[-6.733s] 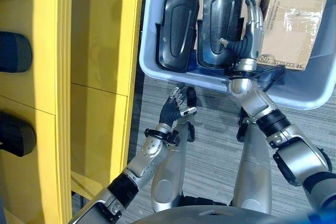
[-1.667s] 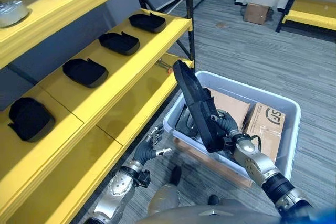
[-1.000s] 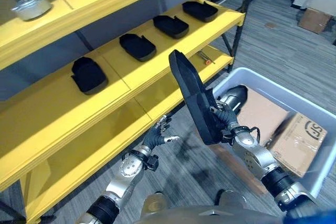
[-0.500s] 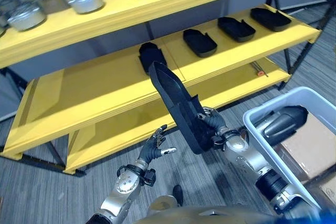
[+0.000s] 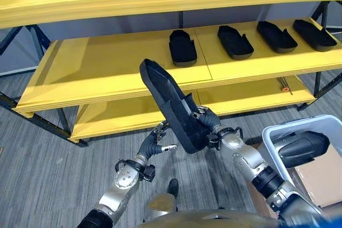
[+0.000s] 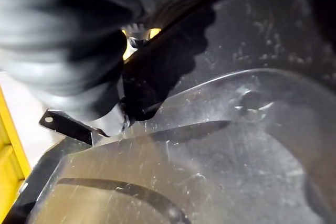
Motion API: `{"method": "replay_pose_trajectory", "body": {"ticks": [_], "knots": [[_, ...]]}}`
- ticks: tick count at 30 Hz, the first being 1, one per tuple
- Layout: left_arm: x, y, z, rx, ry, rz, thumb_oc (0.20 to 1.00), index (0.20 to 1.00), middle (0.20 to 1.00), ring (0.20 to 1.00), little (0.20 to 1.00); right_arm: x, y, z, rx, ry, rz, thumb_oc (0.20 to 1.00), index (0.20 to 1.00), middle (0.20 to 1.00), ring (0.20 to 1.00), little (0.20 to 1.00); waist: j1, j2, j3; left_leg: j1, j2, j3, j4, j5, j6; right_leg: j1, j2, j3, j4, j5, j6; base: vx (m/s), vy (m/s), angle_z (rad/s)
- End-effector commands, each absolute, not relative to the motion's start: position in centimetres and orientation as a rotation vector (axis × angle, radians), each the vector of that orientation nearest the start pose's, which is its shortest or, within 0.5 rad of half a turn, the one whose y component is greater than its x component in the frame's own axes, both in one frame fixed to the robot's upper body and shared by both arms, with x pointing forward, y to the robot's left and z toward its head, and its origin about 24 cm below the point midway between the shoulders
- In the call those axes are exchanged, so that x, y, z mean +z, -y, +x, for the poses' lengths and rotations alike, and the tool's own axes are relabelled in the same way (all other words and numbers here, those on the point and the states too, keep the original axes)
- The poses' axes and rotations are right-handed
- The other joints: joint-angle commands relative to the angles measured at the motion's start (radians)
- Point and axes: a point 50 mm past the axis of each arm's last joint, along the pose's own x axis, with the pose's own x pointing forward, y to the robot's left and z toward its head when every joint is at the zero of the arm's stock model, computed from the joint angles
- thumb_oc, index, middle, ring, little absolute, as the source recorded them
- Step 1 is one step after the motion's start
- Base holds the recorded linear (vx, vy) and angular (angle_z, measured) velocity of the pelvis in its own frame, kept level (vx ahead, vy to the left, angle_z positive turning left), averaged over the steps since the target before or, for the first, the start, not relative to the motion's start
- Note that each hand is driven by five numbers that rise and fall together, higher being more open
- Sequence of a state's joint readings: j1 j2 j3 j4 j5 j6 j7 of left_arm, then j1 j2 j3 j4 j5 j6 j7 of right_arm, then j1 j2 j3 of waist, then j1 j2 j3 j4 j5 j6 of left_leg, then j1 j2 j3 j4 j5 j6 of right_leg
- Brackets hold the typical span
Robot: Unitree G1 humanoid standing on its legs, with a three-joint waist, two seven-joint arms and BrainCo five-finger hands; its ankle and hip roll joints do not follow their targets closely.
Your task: Move parts from the plastic box to the shelf.
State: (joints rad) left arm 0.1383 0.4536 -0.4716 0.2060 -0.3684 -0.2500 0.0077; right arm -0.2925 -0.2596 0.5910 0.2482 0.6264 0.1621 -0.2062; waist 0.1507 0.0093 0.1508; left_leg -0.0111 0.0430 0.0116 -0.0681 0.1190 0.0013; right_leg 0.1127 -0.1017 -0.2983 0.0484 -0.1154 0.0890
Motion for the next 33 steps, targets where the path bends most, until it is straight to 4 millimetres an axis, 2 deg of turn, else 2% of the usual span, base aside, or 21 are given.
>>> {"method": "replay_pose_trajectory", "body": {"ticks": [1,3,8,13,15,16,18,19,21,22,23,24,25,26,29,30,31,33], "knots": [[-1.9,-13.9,19.8,-0.415,-0.16,-0.015,1.0,1.0,1.0,1.0,1.0,4.4,6.6,28.0,0.403,-0.204,0.206,0.2,0.2,0.2,0.2,0.2,-0.047,-0.024,-0.02,0.039,-0.154,-0.046,0.012,-0.079,0.056,-0.043,0.128,0.21,-0.11,0.17,-0.065,0.19,-0.022,0.83],[-2.6,-13.7,19.5,-0.447,-0.189,-0.027,1.0,1.0,1.0,1.0,1.0,3.6,6.8,27.5,0.402,-0.215,0.215,0.2,0.2,0.2,0.2,0.2,-0.063,-0.025,-0.036,0.047,-0.164,-0.081,0.008,-0.085,0.063,-0.036,0.128,0.25,-0.116,0.176,-0.056,0.27,-0.089,1.45],[-2.9,-13.5,19.6,-0.462,-0.215,-0.008,1.0,1.0,1.0,1.0,1.0,3.7,6.0,27.1,0.435,-0.2,0.222,0.2,0.2,0.2,0.2,0.2,-0.071,-0.023,-0.042,0.048,-0.159,-0.064,0.029,-0.102,0.066,-0.043,0.123,0.243,-0.091,0.156,-0.058,0.17,-0.143,0.23],[-3.2,-13.5,20.4,-0.483,-0.245,0.04,1.0,1.0,1.0,1.0,1.0,3.9,5.5,27.3,0.464,-0.2,0.218,0.2,0.2,0.2,0.2,0.2,-0.096,-0.02,-0.037,0.034,-0.155,0.008,0.143,-0.151,0.056,-0.047,0.118,0.226,-0.037,0.127,-0.071,0.11,-0.12,0.01],[-2.9,-13.4,21.1,-0.501,-0.238,0.038,1.0,1.0,1.0,1.0,1.0,4.0,5.7,27.6,0.457,-0.188,0.206,0.2,0.2,0.2,0.2,0.2,-0.108,-0.021,-0.019,0.006,-0.151,0.069,0.251,-0.189,0.048,-0.056,0.103,0.197,-0.003,0.118,-0.079,0.0,-0.089,0.16],[-2.6,-13.3,21.6,-0.508,-0.227,0.046,1.0,1.0,1.0,1.0,1.0,4.2,5.9,27.9,0.441,-0.179,0.202,0.2,0.2,0.2,0.2,0.2,-0.117,-0.022,-0.006,-0.016,-0.137,0.11,0.325,-0.184,0.036,-0.056,0.094,0.176,0.013,0.112,-0.088,-0.03,-0.1,0.28],[-2.2,-13.1,22.4,-0.537,-0.211,0.057,1.0,1.0,1.0,1.0,1.0,4.4,6.2,28.4,0.412,-0.162,0.203,0.2,0.2,0.2,0.2,0.2,-0.131,-0.027,0.016,-0.072,-0.08,0.169,0.451,-0.136,0.009,-0.058,0.082,0.145,0.048,0.101,-0.102,-0.03,-0.093,0.64],[-2.2,-12.8,22.8,-0.546,-0.215,0.05,1.0,1.0,1.0,1.0,1.0,4.6,6.1,28.8,0.399,-0.158,0.201,0.2,0.2,0.2,0.2,0.2,-0.145,-0.027,0.024,-0.067,-0.024,0.209,0.45,-0.122,0.0,-0.056,0.078,0.127,0.066,0.088,-0.106,0.04,-0.005,0.8],[-2.4,-12.5,23.0,-0.546,-0.219,0.052,1.0,1.0,1.0,1.0,1.0,4.9,5.9,29.2,0.401,-0.163,0.192,0.2,0.2,0.2,0.2,0.2,-0.156,-0.02,0.022,-0.033,0.015,0.212,0.383,-0.094,-0.009,-0.052,0.075,0.116,0.076,0.077,-0.111,0.07,0.068,0.43],[-2.4,-12.4,23.0,-0.546,-0.219,0.054,1.0,1.0,1.0,1.0,1.0,4.9,5.9,29.3,0.401,-0.164,0.191,0.2,0.2,0.2,0.2,0.2,-0.157,-0.02,0.022,-0.03,0.017,0.212,0.376,-0.091,-0.01,-0.051,0.075,0.116,0.076,0.076,-0.111,0.06,0.075,0.16],[-2.5,-12.4,23.0,-0.543,-0.221,0.052,1.0,1.0,1.0,1.0,1.0,4.9,5.9,29.3,0.405,-0.168,0.189,0.2,0.2,0.2,0.2,0.2,-0.157,-0.018,0.02,-0.026,0.026,0.2,0.356,-0.076,-0.015,-0.05,0.075,0.119,0.076,0.074,-0.112,0.09,0.142,0.19],[-2.6,-12.5,22.9,-0.526,-0.23,0.041,1.0,1.0,1.0,1.0,1.0,4.9,6.0,29.3,0.416,-0.177,0.184,0.2,0.2,0.2,0.2,0.2,-0.155,-0.013,0.017,-0.02,0.053,0.152,0.291,-0.028,-0.033,-0.041,0.073,0.132,0.072,0.067,-0.114,0.1,0.16,0.2],[-2.6,-12.5,22.9,-0.521,-0.231,0.039,1.0,1.0,1.0,1.0,1.0,4.8,6.0,29.3,0.419,-0.179,0.182,0.2,0.2,0.2,0.2,0.2,-0.154,-0.012,0.017,-0.017,0.058,0.139,0.275,-0.02,-0.036,-0.039,0.071,0.135,0.072,0.064,-0.114,0.16,0.307,0.1],[-2.6,-13.0,22.9,-0.486,-0.238,0.02,1.0,1.0,1.0,1.0,1.0,4.7,5.9,29.2,0.445,-0.187,0.167,0.2,0.2,0.2,0.2,0.2,-0.148,-0.01,0.014,-0.016,0.102,0.073,0.203,0.038,-0.058,-0.032,0.058,0.15,0.078,0.05,-0.113,0.11,0.244,-0.02],[-2.6,-13.5,22.7,-0.467,-0.24,0.004,1.0,1.0,1.0,1.0,1.0,4.8,5.5,29.1,0.467,-0.192,0.158,0.2,0.2,0.2,0.2,0.2,-0.142,-0.016,0.018,-0.044,0.163,0.028,0.186,0.122,-0.072,-0.032,0.034,0.158,0.103,0.032,-0.118,0.08,0.255,-0.5],[-2.6,-13.5,22.7,-0.468,-0.239,0.003,1.0,1.0,1.0,1.0,1.0,4.9,5.4,29.2,0.47,-0.19,0.155,0.2,0.2,0.2,0.2,0.2,-0.142,-0.018,0.02,-0.049,0.171,0.025,0.189,0.129,-0.072,-0.033,0.029,0.157,0.111,0.027,-0.12,0.05,0.39,-0.91],[-2.4,-13.7,22.8,-0.466,-0.229,-0.01,1.0,1.0,1.0,1.0,1.0,5.1,5.3,29.3,0.493,-0.198,0.147,0.2,0.2,0.2,0.2,0.2,-0.147,-0.011,0.024,-0.056,0.205,0.024,0.201,0.147,-0.074,-0.054,0.009,0.147,0.166,-0.001,-0.125,0.04,0.44,-0.72],[-2.3,-13.8,22.9,-0.461,-0.224,-0.016,1.0,1.0,1.0,1.0,1.0,4.8,5.7,29.2,0.504,-0.217,0.141,0.2,0.2,0.2,0.2,0.2,-0.165,0.015,0.025,-0.027,0.223,0.05,0.19,0.123,-0.079,-0.079,-0.007,0.131,0.238,-0.036,-0.127,0.04,0.521,-0.45]]}}
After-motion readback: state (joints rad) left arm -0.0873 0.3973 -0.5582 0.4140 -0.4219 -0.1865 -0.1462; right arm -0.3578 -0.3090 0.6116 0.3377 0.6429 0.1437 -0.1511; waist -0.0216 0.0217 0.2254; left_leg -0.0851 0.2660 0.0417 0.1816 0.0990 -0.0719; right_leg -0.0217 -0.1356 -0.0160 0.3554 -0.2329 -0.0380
